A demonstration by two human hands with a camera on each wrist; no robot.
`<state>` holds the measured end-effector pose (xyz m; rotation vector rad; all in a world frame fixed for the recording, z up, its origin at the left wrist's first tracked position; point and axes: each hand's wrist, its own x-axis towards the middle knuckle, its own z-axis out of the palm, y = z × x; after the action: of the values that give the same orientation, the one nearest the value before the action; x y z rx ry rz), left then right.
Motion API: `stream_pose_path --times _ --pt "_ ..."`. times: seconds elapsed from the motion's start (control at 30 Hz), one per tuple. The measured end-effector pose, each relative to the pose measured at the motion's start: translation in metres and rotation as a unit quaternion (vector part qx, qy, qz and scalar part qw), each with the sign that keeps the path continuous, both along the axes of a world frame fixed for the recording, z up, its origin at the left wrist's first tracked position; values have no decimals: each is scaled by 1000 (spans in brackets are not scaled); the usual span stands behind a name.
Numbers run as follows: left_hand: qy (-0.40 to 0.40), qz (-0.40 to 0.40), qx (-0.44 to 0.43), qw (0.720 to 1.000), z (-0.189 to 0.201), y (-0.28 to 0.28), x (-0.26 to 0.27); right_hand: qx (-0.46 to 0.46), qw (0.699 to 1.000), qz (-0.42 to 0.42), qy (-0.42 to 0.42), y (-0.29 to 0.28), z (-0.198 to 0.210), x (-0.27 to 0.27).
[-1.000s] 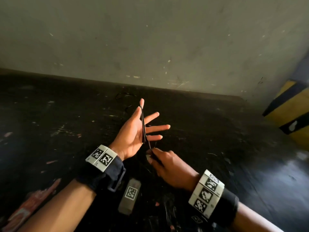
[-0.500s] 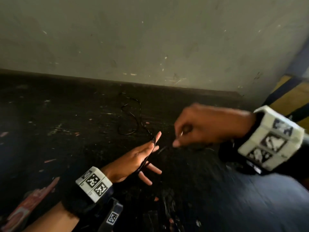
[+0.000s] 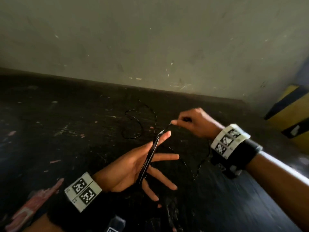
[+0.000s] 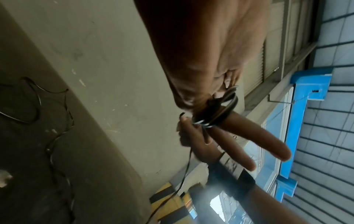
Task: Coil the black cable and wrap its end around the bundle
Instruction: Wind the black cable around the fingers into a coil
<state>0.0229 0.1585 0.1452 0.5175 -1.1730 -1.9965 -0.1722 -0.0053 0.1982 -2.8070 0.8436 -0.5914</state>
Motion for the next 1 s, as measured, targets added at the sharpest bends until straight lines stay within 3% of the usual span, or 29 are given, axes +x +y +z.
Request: stream_pose_path --times 0.1,0.27,0.4,0.5,0.57,0.7,0.77,0.9,1.0 --pt "68 39 -9 997 13 -15 3 52 998 -5 -38 15 -42 12" --pt "83 221 -33 971 32 -56 8 141 987 18 -76 60 -68 41" --pt "78 290 -30 953 28 -76 9 297 955 1 12 94 -57 51" --pt "30 311 -23 950 17 -82 9 324 946 -3 21 107 -44 45" --pt "-46 323 -39 944 9 -81 5 300 953 3 38 110 -31 39" --pt "-233 275 -68 930 -10 -61 -10 217 955 57 193 108 5 21" --pt "-275 216 -66 935 -20 -48 -13 155 956 78 236 97 28 9" --pt "-249 113 -18 962 -25 -20 -13 102 976 47 186 63 77 -6" --pt "-212 55 0 976 -18 -8 -14 66 989 18 132 39 90 -11"
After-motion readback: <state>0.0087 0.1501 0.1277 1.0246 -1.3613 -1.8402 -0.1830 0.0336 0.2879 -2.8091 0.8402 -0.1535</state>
